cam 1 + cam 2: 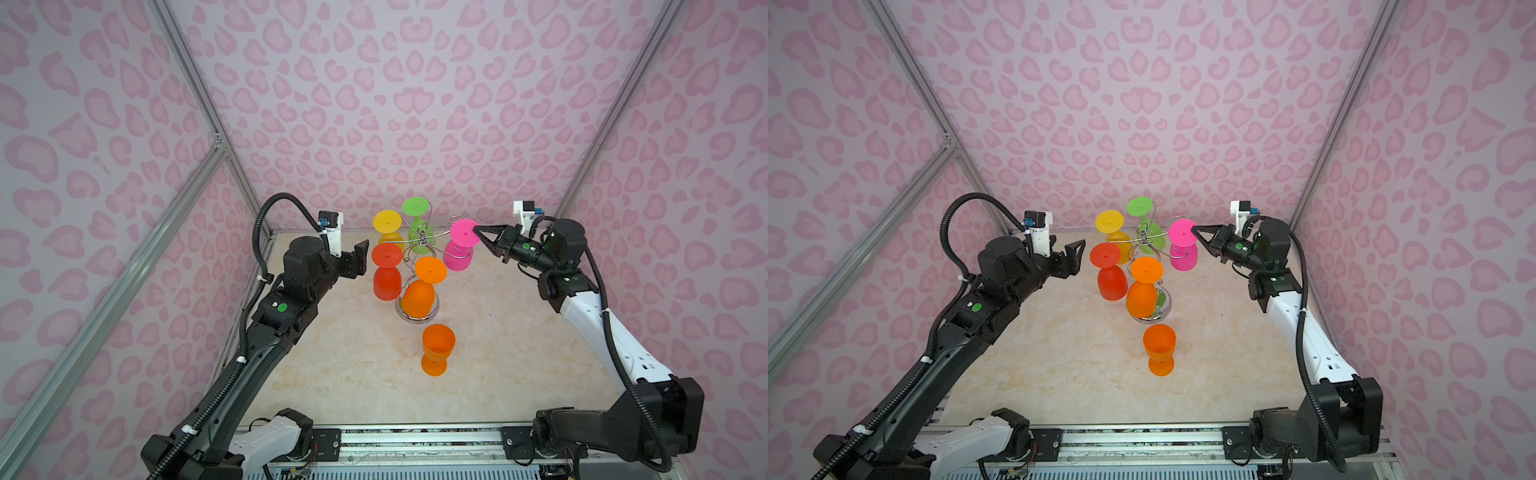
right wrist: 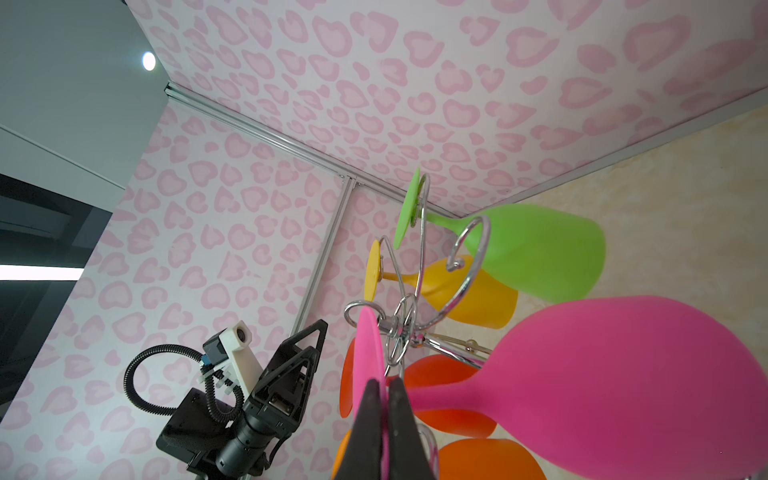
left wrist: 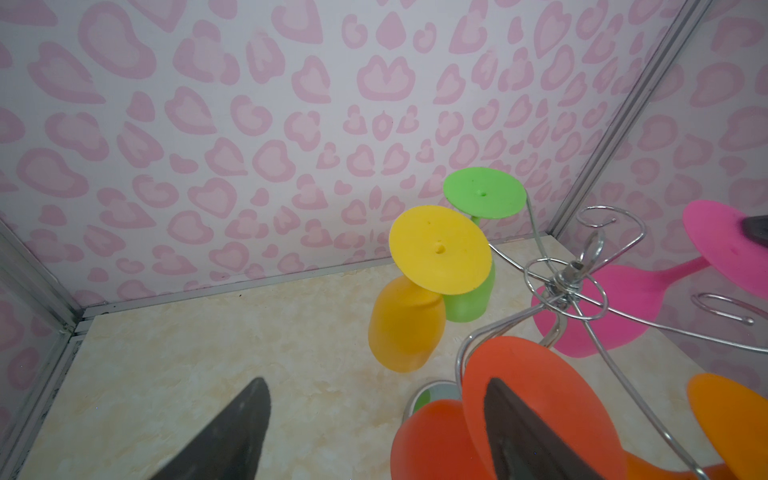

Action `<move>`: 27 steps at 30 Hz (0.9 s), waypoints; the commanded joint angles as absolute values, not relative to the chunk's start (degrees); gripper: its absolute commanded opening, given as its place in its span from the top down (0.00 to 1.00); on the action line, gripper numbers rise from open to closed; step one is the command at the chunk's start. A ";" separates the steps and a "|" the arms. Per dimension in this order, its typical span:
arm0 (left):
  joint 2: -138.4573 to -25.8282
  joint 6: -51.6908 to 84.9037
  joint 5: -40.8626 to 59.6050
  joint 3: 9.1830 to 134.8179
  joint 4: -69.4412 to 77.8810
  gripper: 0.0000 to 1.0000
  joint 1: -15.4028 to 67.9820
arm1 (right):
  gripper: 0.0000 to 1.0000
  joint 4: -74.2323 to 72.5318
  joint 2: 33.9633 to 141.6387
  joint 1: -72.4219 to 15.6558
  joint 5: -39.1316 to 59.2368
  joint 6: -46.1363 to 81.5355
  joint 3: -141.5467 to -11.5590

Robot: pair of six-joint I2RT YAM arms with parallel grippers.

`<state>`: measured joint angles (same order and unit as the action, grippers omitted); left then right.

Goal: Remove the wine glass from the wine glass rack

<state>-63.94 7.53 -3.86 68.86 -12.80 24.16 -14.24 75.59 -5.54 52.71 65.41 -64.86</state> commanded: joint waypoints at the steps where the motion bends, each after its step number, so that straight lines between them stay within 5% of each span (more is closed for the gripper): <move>1: -64.07 7.91 -3.21 68.64 -11.06 0.18 24.11 | 1.00 -16.49 73.67 -3.79 53.96 65.41 -63.93; 10: -63.21 11.13 5.70 69.08 -6.93 0.17 24.01 | 1.00 -14.06 65.34 4.40 54.60 64.91 -61.98; 20: -68.91 29.29 38.21 68.84 17.55 0.16 20.49 | 1.00 -20.35 57.46 4.51 49.78 64.56 -67.99; 27: -77.00 44.18 52.37 70.24 38.62 0.16 20.37 | 1.00 -32.41 59.32 -3.37 47.93 68.87 -69.42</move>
